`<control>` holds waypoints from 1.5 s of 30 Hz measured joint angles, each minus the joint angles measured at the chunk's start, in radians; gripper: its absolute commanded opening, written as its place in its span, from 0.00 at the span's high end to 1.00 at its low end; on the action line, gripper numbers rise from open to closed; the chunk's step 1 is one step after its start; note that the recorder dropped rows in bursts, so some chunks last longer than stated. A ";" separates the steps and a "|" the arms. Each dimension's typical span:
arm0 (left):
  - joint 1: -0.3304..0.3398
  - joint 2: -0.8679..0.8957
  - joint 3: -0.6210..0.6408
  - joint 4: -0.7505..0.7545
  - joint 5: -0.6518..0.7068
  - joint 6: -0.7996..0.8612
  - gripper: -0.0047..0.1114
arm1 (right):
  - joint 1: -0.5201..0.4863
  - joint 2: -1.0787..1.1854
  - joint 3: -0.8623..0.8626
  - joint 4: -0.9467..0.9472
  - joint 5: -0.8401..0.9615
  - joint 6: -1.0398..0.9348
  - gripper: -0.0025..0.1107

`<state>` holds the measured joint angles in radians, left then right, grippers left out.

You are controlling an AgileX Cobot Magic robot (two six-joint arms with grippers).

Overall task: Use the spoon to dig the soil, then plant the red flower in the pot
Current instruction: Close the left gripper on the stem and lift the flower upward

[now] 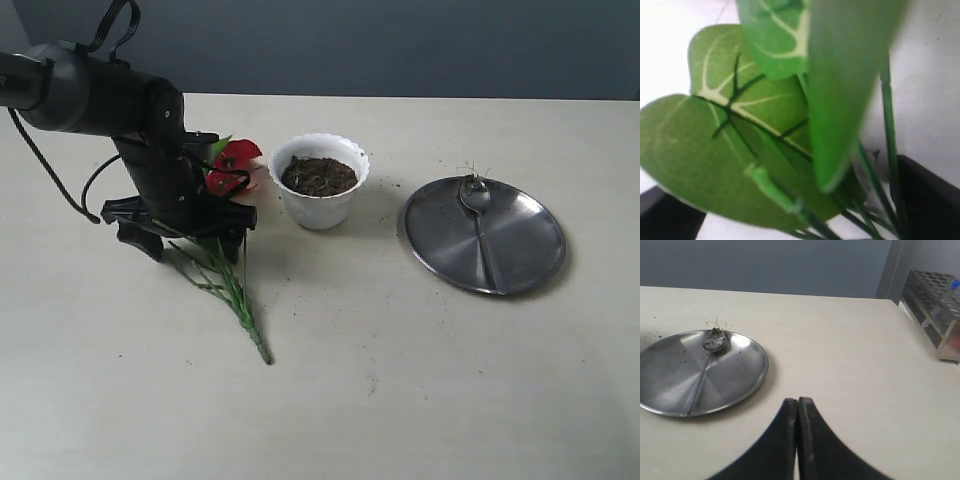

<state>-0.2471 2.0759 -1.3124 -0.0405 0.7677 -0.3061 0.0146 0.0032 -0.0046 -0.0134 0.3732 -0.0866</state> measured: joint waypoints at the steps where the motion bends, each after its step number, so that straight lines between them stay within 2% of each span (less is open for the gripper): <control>1: 0.000 0.003 0.000 -0.004 -0.003 0.000 0.39 | 0.000 0.000 0.000 0.000 0.000 0.000 0.98; 2: 0.000 0.003 0.000 -0.004 -0.003 0.000 0.48 | 0.000 0.000 0.000 0.000 0.000 0.000 0.98; 5: 0.000 0.012 -0.002 -0.007 -0.006 0.005 0.68 | 0.000 0.000 0.000 0.002 0.000 0.000 0.98; 7: 0.000 0.016 -0.003 -0.007 -0.013 0.019 0.85 | 0.000 0.000 0.000 0.005 0.000 0.000 0.98; 9: 0.002 0.019 -0.004 -0.014 -0.023 0.035 0.96 | 0.000 0.000 0.000 0.005 0.000 0.000 0.98; 29: 0.002 0.018 -0.010 -0.012 -0.028 0.169 0.95 | 0.000 0.000 0.000 0.013 0.000 0.000 0.98; 35: 0.000 -0.024 0.001 0.022 -0.127 0.160 0.96 | 0.000 0.000 0.000 0.013 0.000 0.000 0.98; 45: 0.002 -0.199 0.003 0.132 -0.245 0.104 0.96 | 0.000 0.000 0.000 0.013 0.000 0.000 0.98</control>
<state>-0.2452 1.8769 -1.3093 0.0914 0.5222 -0.2018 0.0146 0.0032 -0.0046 0.0000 0.3732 -0.0866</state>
